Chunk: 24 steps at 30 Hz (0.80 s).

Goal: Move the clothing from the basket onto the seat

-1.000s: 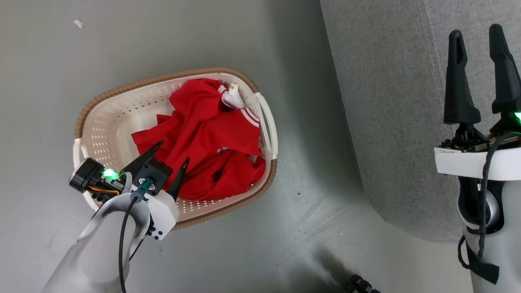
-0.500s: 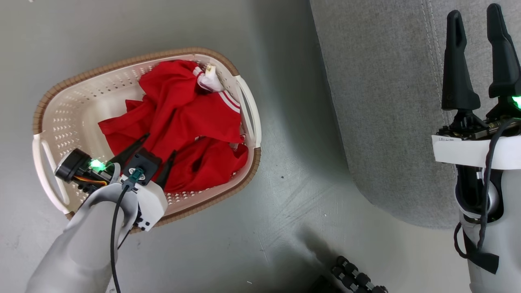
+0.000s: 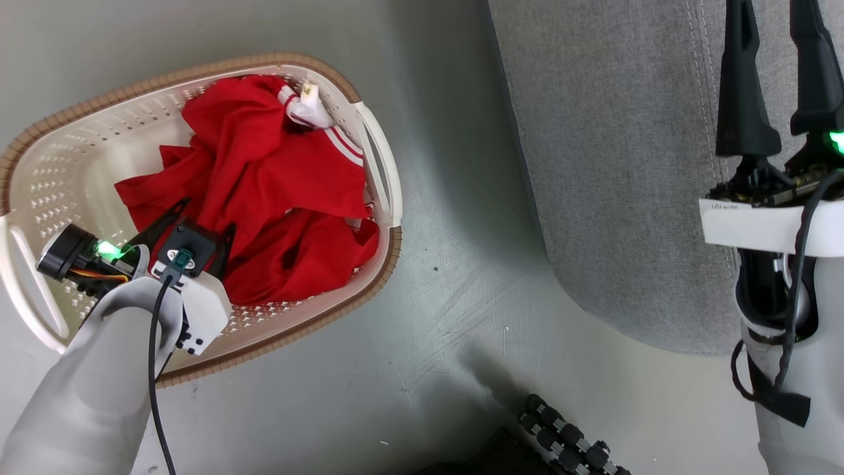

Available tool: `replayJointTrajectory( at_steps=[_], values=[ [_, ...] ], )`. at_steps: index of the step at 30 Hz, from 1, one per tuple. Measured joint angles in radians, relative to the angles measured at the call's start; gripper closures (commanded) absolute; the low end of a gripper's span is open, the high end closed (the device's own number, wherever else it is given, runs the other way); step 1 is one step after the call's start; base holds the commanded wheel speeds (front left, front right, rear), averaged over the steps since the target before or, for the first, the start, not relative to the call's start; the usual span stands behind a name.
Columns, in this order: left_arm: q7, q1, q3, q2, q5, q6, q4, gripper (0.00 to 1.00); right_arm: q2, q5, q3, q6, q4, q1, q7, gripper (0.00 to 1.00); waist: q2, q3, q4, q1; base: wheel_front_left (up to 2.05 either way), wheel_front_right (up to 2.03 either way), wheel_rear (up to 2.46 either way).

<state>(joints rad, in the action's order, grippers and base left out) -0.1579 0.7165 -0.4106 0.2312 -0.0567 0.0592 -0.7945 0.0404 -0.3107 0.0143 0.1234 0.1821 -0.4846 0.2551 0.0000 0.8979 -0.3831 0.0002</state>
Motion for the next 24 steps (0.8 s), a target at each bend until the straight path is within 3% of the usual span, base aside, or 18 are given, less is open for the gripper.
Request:
replayJointTrajectory(
  at_steps=[8, 9, 10, 11, 12, 13, 24],
  values=[
    [0.008, 0.022, 0.002, 0.006, -0.001, -0.004, -0.032, 0.0, 0.0, -0.016, -0.011, 0.0, -0.003, -0.037, 0.0, 0.0, 0.0, 0.031, -0.022, 0.0, 0.0, 0.0, 0.0],
    [0.008, 0.027, 0.002, 0.007, -0.003, -0.004, -0.035, 0.24, 0.0, -0.017, -0.013, 0.0, -0.003, -0.037, 0.0, 0.0, 0.0, 0.033, -0.024, 0.0, 0.0, 0.0, 0.0],
    [0.008, 0.033, 0.002, 0.008, -0.005, -0.004, -0.037, 0.54, 0.0, -0.02, -0.014, 0.0, -0.004, -0.037, 0.0, 0.0, 0.0, 0.035, -0.026, 0.0, 0.0, 0.0, 0.0],
    [0.008, 0.037, 0.002, 0.008, -0.006, -0.004, -0.039, 0.7, 0.0, -0.02, -0.013, 0.0, -0.006, -0.038, 0.0, 0.0, 0.0, 0.036, -0.028, 0.0, 0.0, 0.0, 0.0],
    [0.008, 0.038, 0.001, 0.006, -0.006, -0.004, -0.042, 0.95, 0.0, -0.02, -0.012, 0.0, -0.008, -0.038, 0.0, 0.0, 0.0, 0.036, -0.029, 0.0, 0.0, 0.0, 0.0],
    [0.008, 0.038, 0.001, 0.004, -0.006, -0.004, -0.044, 1.0, 0.0, -0.02, -0.012, 0.0, -0.01, -0.038, 0.0, 0.0, 0.0, 0.036, -0.029, 0.0, 0.0, 0.0, 0.0],
    [-0.029, 0.055, -0.019, -0.01, -0.005, 0.008, -0.035, 1.0, 0.0, -0.022, -0.007, 0.0, -0.031, -0.062, 0.0, 0.0, 0.0, 0.02, -0.022, -0.0001, 0.0, 0.0, 0.0]
  ],
)
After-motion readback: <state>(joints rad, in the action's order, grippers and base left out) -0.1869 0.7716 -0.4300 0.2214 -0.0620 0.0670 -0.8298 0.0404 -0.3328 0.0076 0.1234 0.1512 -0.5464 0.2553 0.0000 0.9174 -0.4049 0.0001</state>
